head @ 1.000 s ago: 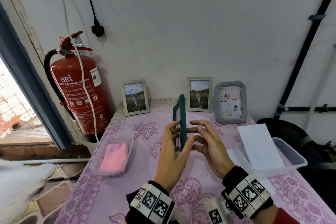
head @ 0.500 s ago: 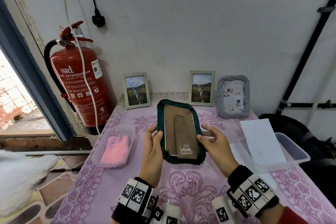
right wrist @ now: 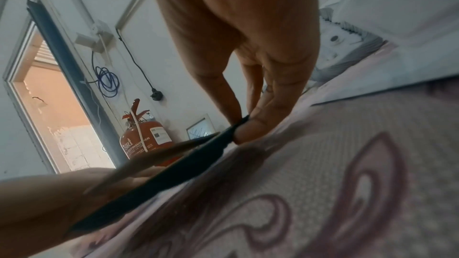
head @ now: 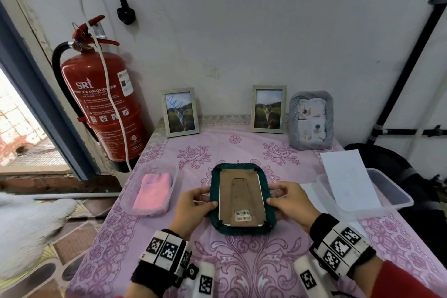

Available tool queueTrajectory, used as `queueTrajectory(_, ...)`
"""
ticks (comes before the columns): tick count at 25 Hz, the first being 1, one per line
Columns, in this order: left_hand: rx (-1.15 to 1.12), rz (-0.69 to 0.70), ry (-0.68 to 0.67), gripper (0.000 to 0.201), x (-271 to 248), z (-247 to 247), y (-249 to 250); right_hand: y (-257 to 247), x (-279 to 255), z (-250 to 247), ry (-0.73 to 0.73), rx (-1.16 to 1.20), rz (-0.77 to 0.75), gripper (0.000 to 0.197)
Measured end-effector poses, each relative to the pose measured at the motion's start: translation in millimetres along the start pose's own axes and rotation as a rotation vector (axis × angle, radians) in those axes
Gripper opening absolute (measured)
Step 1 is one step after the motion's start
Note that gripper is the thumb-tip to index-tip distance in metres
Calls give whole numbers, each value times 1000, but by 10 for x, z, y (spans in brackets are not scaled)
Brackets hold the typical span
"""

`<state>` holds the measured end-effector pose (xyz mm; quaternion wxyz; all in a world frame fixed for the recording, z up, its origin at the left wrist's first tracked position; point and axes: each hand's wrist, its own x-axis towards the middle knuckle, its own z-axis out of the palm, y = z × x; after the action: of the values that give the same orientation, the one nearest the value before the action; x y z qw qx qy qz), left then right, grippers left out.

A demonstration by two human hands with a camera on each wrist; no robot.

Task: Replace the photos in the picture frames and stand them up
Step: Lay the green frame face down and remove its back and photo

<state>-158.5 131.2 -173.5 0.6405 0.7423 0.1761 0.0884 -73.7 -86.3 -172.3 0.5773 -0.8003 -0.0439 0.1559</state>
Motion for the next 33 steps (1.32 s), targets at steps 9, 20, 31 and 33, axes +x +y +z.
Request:
queueTrajectory(9,249,-112,-79,32,85,-37,-73,43,79,-20,-78,-155,96,40)
queueTrajectory(20,492,-81,-98,31,762,-7,247,-323,592,40,-54,-272,13,33)
queueTrajectory(31,485,-105,0,23,981,153,144,-408,775,77,-80,-333,97,19)
queueTrajectory(33,487,-94,-24,24,994,137,140,-406,787,93,-67,-347,92,19)
